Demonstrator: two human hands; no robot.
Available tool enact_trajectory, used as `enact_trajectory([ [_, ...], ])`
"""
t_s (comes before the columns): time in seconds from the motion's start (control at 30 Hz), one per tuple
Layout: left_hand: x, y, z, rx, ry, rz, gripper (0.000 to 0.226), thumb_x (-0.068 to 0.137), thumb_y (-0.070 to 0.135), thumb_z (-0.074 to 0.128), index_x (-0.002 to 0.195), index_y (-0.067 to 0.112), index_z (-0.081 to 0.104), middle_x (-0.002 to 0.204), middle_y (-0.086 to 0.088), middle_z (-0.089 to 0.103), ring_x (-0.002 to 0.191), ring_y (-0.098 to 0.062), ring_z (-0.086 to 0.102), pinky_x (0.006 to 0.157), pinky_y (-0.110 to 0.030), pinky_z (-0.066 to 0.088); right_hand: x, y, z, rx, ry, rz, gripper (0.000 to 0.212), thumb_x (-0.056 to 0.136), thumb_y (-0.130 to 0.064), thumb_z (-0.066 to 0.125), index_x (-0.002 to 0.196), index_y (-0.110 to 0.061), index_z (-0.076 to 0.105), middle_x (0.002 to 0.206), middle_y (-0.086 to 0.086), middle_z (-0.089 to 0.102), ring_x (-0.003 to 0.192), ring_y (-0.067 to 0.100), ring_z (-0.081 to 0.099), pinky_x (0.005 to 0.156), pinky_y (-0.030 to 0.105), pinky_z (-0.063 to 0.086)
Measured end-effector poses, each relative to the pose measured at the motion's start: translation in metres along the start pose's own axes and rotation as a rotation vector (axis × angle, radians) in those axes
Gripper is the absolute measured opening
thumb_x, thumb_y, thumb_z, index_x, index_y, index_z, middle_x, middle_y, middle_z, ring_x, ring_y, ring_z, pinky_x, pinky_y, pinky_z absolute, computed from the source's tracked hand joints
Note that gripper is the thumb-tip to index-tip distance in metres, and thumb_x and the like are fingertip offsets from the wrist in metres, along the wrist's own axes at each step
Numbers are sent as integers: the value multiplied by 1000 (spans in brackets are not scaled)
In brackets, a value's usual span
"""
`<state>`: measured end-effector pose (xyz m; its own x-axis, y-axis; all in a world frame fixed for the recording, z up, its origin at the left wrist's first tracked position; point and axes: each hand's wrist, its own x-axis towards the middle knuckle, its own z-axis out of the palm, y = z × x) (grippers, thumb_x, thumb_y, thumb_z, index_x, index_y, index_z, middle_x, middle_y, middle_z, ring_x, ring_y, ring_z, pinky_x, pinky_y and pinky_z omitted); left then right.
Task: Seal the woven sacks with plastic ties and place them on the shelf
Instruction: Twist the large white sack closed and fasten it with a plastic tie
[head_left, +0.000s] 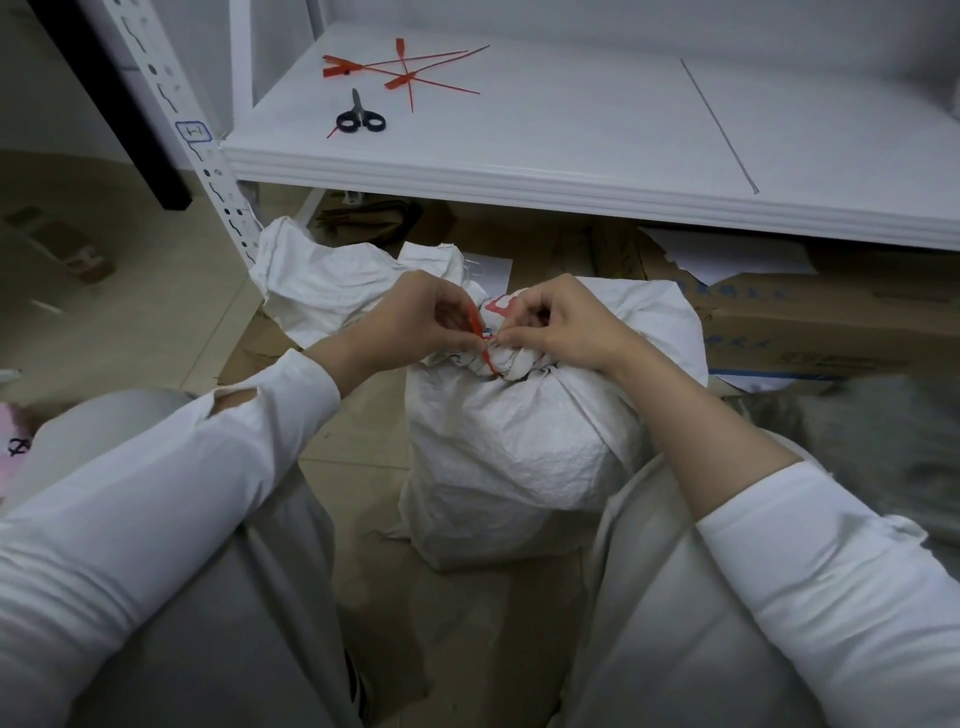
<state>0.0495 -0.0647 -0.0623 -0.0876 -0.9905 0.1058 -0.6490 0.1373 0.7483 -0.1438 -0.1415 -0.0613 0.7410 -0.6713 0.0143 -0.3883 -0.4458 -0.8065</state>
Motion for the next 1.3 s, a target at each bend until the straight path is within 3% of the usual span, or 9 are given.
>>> enact_trajectory([
  [0.13,-7,0,3,13,35,53,20,69,16,85,84,6,75,76,-2,73,69,-8,70,70,-22,58,-4,-1,5,6,12,-14,10,81,-15,77,72,-12,73,67,10,64,55,5,46,56,15,38],
  [0.3,-14,-2,9,-19,85,74,19,70,18,85,86,13,75,75,11,69,69,3,66,65,-8,48,-9,-1,10,-9,5,-39,13,81,-13,76,72,-6,70,59,-12,55,52,0,46,52,14,36],
  [0.57,-13,-1,16,-25,65,104,24,68,18,86,84,3,76,78,-3,74,72,-6,70,69,-13,55,-13,-4,16,-41,-23,-71,9,83,-1,70,75,-4,69,63,-10,57,55,-5,52,53,9,38],
  [0.77,-4,0,12,-36,64,83,23,67,16,87,82,3,76,77,-4,74,70,-6,71,70,-17,56,-7,-3,7,-103,2,-91,5,81,-10,75,78,-13,73,57,-19,56,55,-2,50,54,9,35],
  [0.97,-1,1,9,-15,72,71,22,68,19,86,83,6,75,78,-3,74,71,-5,70,69,-14,55,3,4,-5,-170,33,-73,10,76,-22,81,84,-17,78,72,2,70,61,15,57,56,23,43],
  [1.1,-4,-2,7,-3,89,76,22,68,18,86,82,4,75,74,-3,73,69,-6,69,66,-12,54,4,2,5,-179,26,-103,3,79,-15,78,80,-12,77,69,-7,68,57,2,56,55,12,38],
  [1.3,-7,-1,12,-10,60,79,22,67,15,87,82,3,75,74,-4,73,70,-8,70,66,-15,55,-3,2,17,-174,21,-150,8,80,-5,75,75,-11,72,65,-9,60,59,-2,56,55,9,39],
])
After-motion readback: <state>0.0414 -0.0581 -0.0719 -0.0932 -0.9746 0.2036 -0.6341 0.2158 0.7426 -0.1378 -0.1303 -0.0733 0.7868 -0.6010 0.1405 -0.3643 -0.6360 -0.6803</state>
